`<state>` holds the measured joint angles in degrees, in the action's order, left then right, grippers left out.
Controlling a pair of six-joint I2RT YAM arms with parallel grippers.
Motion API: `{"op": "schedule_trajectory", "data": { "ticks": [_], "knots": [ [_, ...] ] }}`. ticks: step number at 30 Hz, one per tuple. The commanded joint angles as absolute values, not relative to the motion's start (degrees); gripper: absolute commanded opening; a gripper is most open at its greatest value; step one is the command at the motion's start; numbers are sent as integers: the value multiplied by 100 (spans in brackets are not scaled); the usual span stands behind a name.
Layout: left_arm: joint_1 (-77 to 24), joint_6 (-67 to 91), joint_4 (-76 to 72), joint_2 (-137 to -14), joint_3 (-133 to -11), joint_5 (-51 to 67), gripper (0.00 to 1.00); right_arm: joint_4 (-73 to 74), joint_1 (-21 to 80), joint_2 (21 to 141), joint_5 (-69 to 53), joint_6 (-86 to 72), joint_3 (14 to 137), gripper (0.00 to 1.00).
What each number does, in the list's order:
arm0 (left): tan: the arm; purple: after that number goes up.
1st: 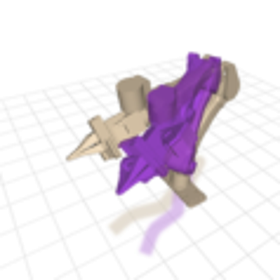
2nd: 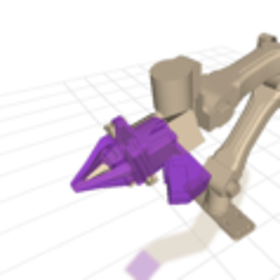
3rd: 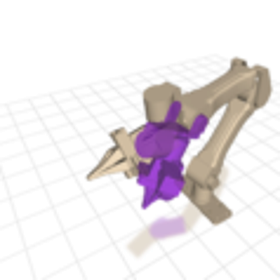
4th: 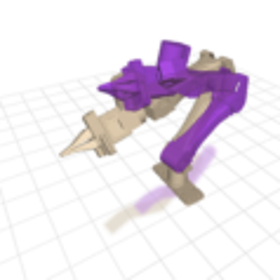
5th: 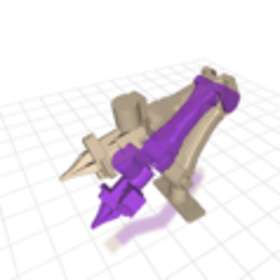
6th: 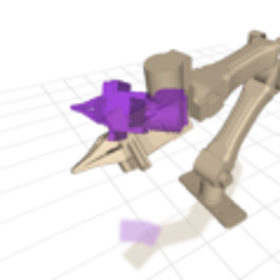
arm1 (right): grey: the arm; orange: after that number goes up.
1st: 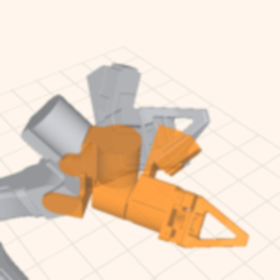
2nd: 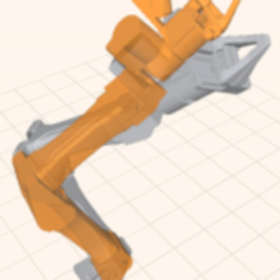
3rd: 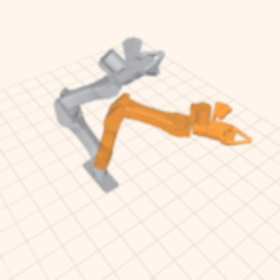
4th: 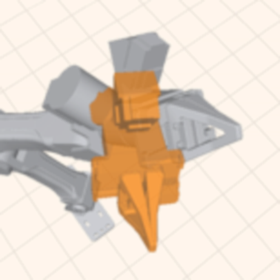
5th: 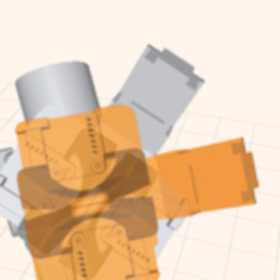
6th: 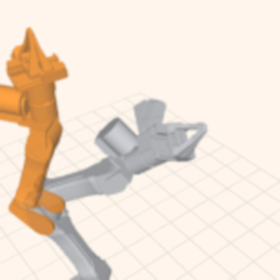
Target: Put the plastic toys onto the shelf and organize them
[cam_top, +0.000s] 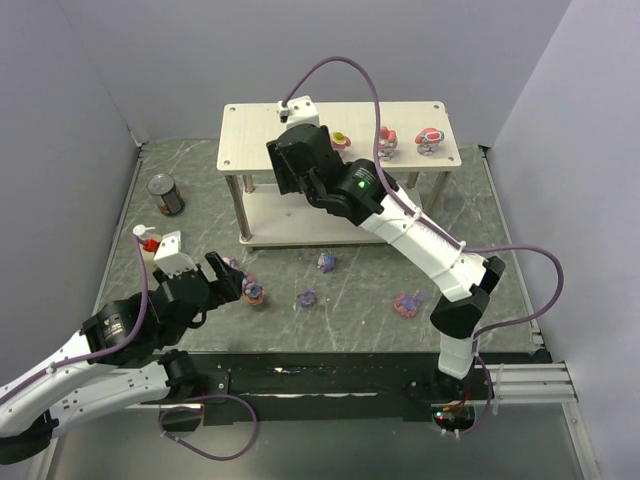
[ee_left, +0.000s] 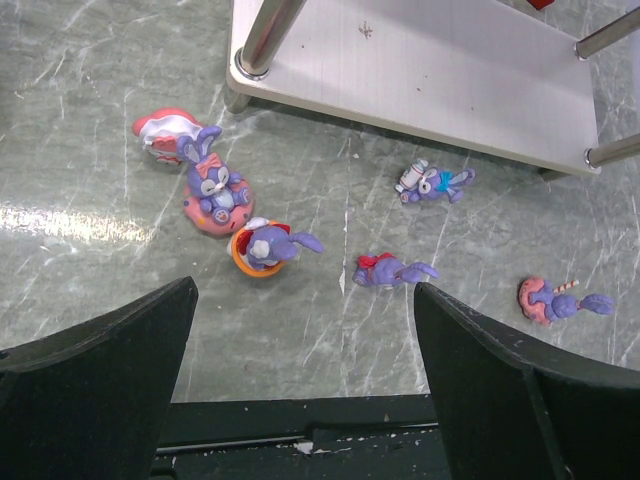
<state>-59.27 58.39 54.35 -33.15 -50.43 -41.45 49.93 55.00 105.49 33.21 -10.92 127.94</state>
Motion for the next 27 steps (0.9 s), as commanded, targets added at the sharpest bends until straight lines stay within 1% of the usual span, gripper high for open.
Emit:
{"op": "schedule_trajectory", "data": {
  "ticks": [1, 10, 17, 27],
  "knots": [
    [-5906, 5933, 5388, -3270, -5071, -4254, 96, 4755, 5423, 10678, 3358, -967, 13148, 43],
    [-5898, 5941, 5405, -3296, -5071, -4271, 96, 4658, 5335, 10872, 3340, -984, 13227, 45],
    [-5906, 5933, 5405, -3296, -5071, -4280, 97, 4790, 5256, 11030, 3217, -1116, 13403, 56],
    [-5898, 5950, 5405, -3287, -5071, -4280, 97, 4983, 5107, 11162, 2997, -1318, 13570, 62]
  ]
}}
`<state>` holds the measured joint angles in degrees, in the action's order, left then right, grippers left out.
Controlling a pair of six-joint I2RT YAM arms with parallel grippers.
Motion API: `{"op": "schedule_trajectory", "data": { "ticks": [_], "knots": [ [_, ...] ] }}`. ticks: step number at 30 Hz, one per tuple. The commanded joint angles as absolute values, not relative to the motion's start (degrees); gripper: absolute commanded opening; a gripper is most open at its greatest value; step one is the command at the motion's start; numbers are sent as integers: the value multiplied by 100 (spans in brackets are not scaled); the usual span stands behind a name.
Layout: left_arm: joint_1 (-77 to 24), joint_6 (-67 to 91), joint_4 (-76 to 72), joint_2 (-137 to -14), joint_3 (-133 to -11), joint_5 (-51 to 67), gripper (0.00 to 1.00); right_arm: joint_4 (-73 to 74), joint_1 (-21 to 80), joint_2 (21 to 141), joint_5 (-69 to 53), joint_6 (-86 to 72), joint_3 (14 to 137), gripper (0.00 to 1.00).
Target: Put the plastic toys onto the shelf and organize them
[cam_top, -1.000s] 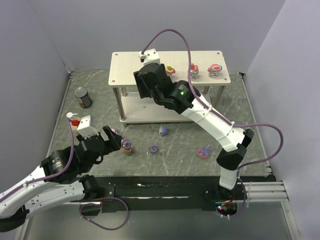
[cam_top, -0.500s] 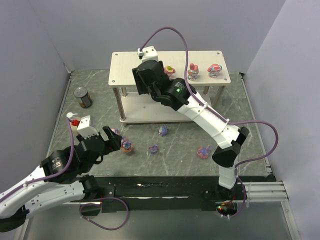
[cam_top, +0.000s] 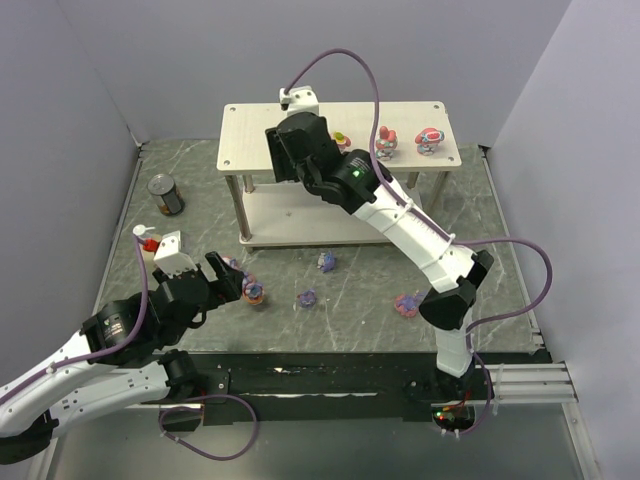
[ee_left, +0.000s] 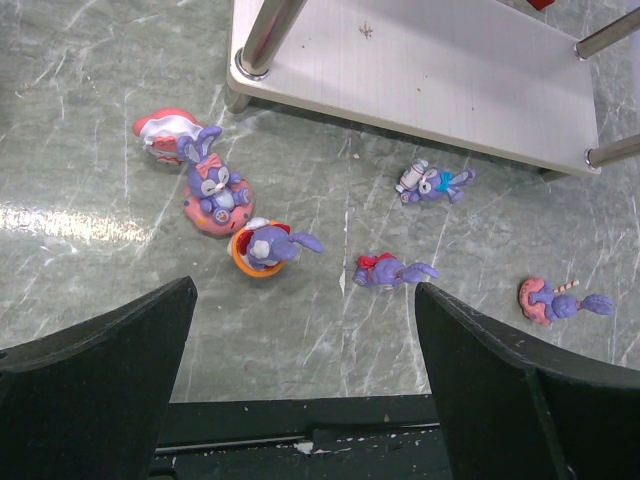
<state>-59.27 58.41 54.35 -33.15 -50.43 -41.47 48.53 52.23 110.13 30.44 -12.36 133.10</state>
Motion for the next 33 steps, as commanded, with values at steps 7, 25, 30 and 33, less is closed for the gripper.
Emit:
{"op": "schedule_trajectory", "data": {
  "ticks": [7, 25, 30, 33],
  "knots": [
    [-5906, 5950, 5414, -3252, -5062, -4280, 97, 4940, 5071, 11250, 2971, -1310, 13641, 62],
    [-5898, 5968, 5432, -3261, -5062, -4307, 97, 5080, 4878, 11531, 2628, -1310, 13896, 71],
    [-5898, 5985, 5432, -3261, -5062, -4307, 97, 5054, 4860, 11540, 2619, -1292, 13896, 75],
    [-5898, 5985, 5432, -3252, -5062, -4307, 97, 5045, 4860, 11540, 2628, -1292, 13887, 75]
  ]
}}
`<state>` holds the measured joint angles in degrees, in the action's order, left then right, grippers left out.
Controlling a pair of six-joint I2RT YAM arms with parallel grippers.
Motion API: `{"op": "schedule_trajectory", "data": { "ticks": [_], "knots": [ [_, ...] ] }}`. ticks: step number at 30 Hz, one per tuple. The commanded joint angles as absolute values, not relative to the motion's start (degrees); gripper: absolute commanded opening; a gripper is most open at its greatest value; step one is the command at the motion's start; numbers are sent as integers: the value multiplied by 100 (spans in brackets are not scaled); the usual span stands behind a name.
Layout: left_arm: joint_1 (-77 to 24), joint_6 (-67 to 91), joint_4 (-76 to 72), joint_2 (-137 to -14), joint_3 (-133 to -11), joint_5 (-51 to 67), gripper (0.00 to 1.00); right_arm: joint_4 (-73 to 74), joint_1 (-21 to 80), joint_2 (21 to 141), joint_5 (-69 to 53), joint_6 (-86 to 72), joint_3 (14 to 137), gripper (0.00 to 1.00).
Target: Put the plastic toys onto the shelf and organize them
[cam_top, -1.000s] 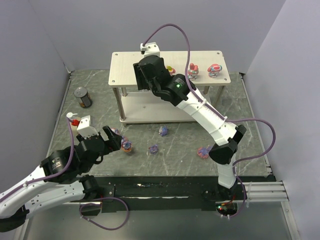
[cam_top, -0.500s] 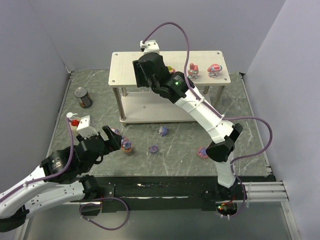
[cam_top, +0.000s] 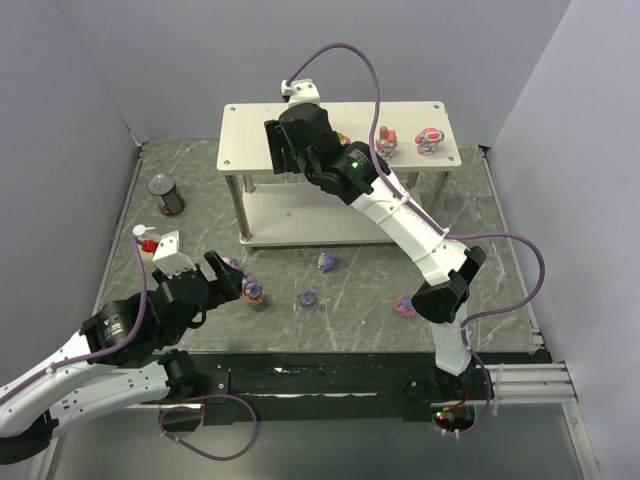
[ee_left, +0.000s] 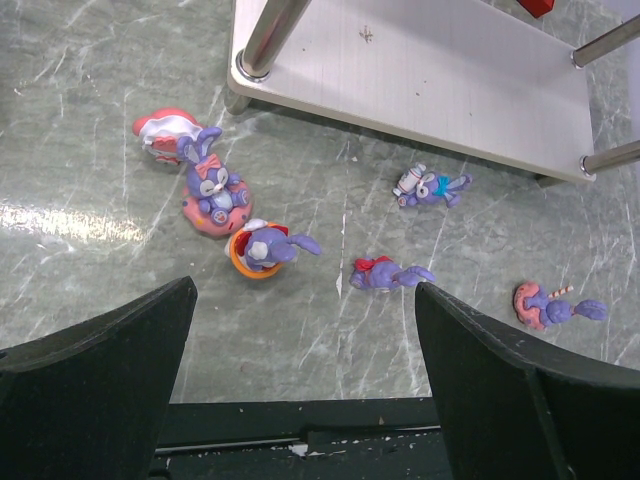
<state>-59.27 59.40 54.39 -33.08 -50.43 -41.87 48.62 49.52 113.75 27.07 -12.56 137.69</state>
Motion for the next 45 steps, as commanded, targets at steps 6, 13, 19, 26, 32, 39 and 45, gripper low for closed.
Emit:
{"op": "schedule_trajectory", "data": {
  "ticks": [6, 13, 19, 26, 32, 39, 45],
  "knots": [
    [-5898, 5994, 5432, -3252, -5062, -4315, 97, 4931, 4852, 11531, 2584, -1257, 13860, 76],
    [-5898, 5994, 5449, -3226, -5062, -4315, 97, 4676, 4852, 11426, 2461, -1160, 13615, 80],
    [-5906, 5994, 5449, -3208, -5054, -4315, 97, 4605, 4852, 11443, 2479, -1160, 13623, 81],
    [-5906, 5994, 5440, -3182, -5054, -4315, 97, 4527, 4851, 11373, 2487, -1213, 13579, 86],
    [-5897, 5994, 5432, -3199, -5054, -4315, 97, 4343, 4852, 11031, 2514, -1301, 13247, 86],
    [-5906, 5994, 5440, -3234, -5062, -4324, 97, 4078, 4904, 10670, 2540, -1248, 12955, 87],
    [-5906, 6012, 5458, -3243, -5062, -4333, 97, 3885, 4966, 10538, 2584, -1108, 12937, 87]
  ]
}}
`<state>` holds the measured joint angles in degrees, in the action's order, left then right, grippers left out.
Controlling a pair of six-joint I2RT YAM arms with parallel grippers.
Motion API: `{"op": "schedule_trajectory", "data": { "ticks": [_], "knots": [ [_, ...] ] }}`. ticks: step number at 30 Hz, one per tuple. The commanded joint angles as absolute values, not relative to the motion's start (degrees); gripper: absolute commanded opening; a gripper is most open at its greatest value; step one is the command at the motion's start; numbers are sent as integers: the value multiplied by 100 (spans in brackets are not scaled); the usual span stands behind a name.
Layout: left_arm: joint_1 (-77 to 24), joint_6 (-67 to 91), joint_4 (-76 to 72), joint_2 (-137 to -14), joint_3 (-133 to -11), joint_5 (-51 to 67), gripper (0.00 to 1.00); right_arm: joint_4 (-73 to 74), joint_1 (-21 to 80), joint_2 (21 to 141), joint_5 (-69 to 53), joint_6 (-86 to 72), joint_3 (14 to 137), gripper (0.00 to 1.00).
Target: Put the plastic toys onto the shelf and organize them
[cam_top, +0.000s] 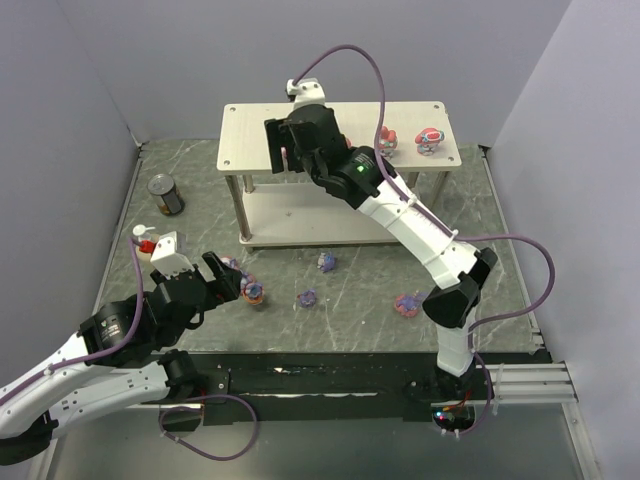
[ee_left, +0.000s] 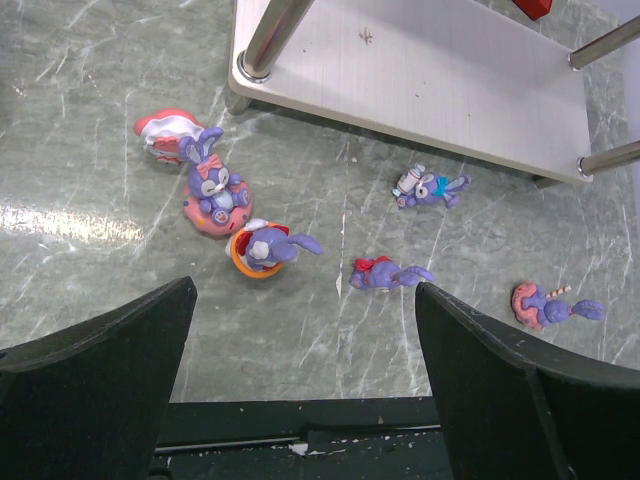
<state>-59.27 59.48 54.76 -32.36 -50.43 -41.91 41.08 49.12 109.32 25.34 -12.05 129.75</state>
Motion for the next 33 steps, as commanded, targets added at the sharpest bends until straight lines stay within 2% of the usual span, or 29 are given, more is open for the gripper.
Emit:
{"op": "schedule_trajectory", "data": {
  "ticks": [1, 19, 22, 24, 33],
  "knots": [
    [-5898, 6020, 5467, -3243, -5071, -4333, 97, 3867, 4966, 10529, 2610, -1116, 12937, 87],
    [-5906, 6064, 5502, -3182, -5071, -4377, 98, 3560, 5194, 10143, 2865, -941, 12824, 87],
    [-5898, 6082, 5502, -3182, -5071, -4412, 99, 3324, 5334, 9880, 2795, -853, 12534, 87],
    [-5906, 6091, 5528, -3190, -5071, -4438, 97, 3095, 5501, 9520, 2838, -687, 12043, 87],
    [-5898, 6187, 5511, -3313, -5063, -4430, 96, 2162, 6003, 7858, 3059, -588, 10109, 89]
  ]
}}
